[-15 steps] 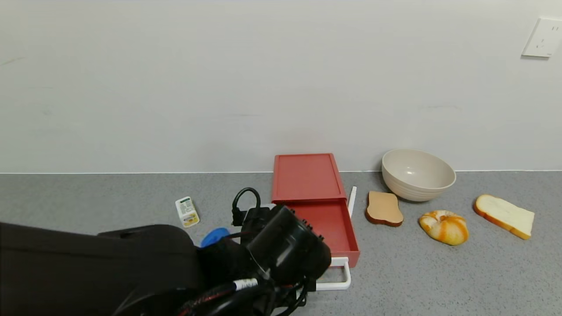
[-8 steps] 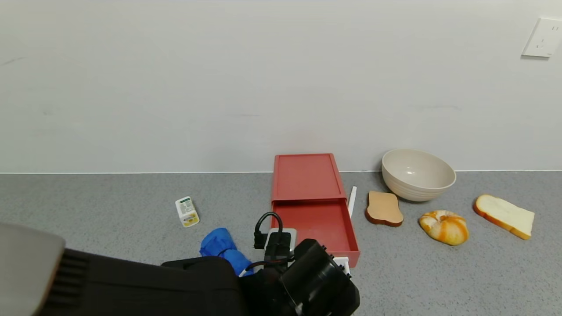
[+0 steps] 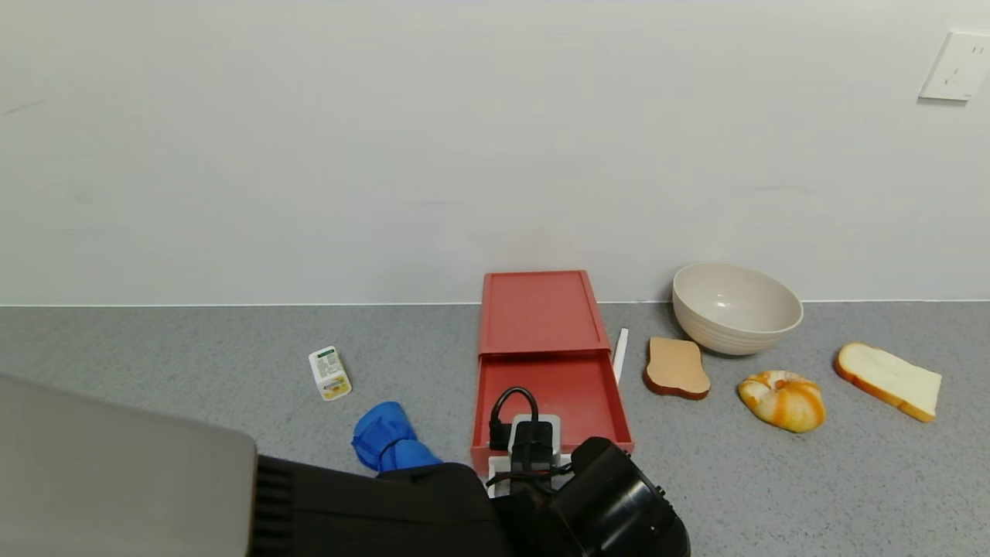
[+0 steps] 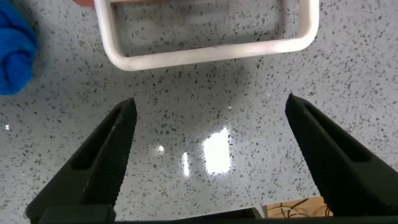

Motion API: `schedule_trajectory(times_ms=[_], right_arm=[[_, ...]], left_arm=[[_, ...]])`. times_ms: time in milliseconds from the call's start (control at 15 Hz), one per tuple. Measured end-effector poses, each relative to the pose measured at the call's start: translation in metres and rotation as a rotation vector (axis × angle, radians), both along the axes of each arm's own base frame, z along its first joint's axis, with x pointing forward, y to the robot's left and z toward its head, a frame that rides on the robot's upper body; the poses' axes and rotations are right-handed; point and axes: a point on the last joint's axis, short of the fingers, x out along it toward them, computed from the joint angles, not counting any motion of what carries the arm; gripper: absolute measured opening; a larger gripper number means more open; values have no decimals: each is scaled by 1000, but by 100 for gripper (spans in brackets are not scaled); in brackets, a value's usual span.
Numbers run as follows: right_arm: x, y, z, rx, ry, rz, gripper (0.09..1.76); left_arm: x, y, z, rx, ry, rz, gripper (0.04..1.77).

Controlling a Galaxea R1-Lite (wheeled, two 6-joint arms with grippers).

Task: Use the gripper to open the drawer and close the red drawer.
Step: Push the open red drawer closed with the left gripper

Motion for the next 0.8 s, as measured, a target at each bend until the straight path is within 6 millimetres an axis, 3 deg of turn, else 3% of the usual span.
schedule_trajectory(times_ms=[800], right_arm=[[0,0,0,0,0,0,171]], left_arm=[[8,-16,-19,28,41,53,172]])
